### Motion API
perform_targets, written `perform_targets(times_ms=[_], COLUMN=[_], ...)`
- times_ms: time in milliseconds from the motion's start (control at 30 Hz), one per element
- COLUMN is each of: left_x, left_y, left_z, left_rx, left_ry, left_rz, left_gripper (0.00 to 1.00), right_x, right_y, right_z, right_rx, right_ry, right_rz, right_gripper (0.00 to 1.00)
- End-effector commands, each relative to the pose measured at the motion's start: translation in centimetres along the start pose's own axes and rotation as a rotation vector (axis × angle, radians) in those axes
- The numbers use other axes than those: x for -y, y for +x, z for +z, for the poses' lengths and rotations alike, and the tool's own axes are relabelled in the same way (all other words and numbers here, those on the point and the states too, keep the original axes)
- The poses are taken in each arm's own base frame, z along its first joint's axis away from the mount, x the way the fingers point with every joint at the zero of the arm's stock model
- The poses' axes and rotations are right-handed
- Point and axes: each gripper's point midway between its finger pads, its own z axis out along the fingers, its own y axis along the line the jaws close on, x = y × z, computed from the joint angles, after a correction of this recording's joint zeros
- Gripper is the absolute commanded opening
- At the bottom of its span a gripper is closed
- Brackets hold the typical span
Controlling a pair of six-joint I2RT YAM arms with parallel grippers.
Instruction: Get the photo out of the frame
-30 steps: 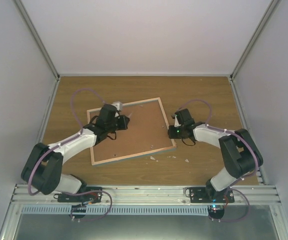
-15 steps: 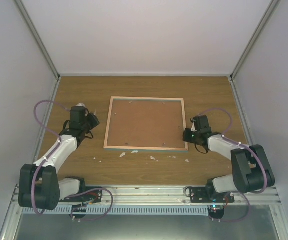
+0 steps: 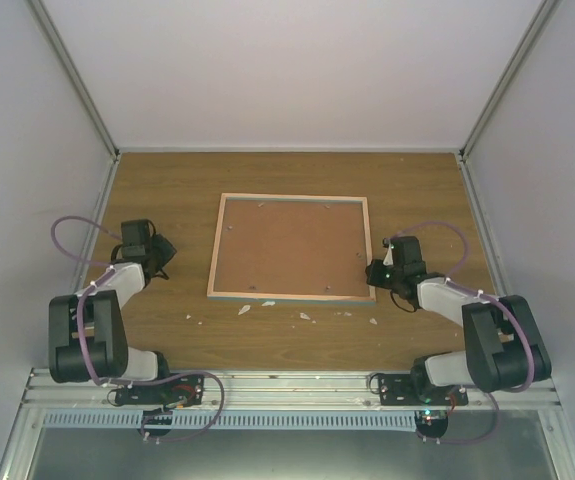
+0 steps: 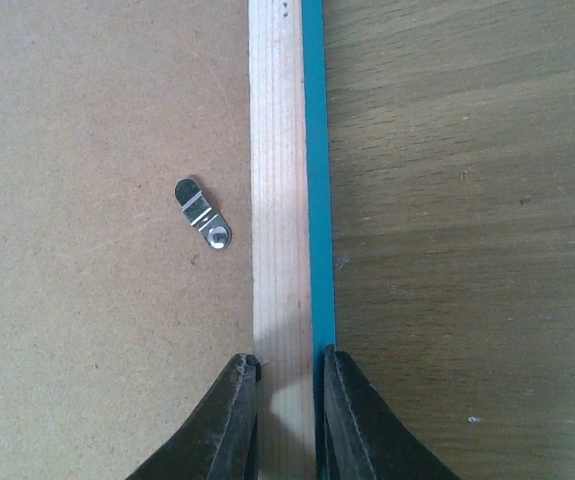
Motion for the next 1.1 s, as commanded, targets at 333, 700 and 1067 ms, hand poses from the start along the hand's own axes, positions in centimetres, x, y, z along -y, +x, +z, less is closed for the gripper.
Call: perform_targets(times_ms=[333, 700, 1067], left_x=[-3.7, -4.8, -2.7], left_y=[-1.4, 0.0, 2.0], left_z=[0.5, 0.1, -1.9], left_rx=[0.104, 0.087, 0.015], left_ry=[-0.075, -0.095, 0.004], left_rz=[-0.054, -0.101, -0.134], left_gripper=[0.10, 0.31, 0.55], right_x=[-1.2, -1.0, -0.8], right_y=[1.3, 1.4, 0.3], right_z=[0.3, -0.4, -1.7], right_rx=[-0.050, -0.070, -0.063], right_ry=[-0.086, -0.063, -0.011], right_rz=[-0.036, -0.052, -0.076], right_gripper=[0.18, 0.27, 0.38])
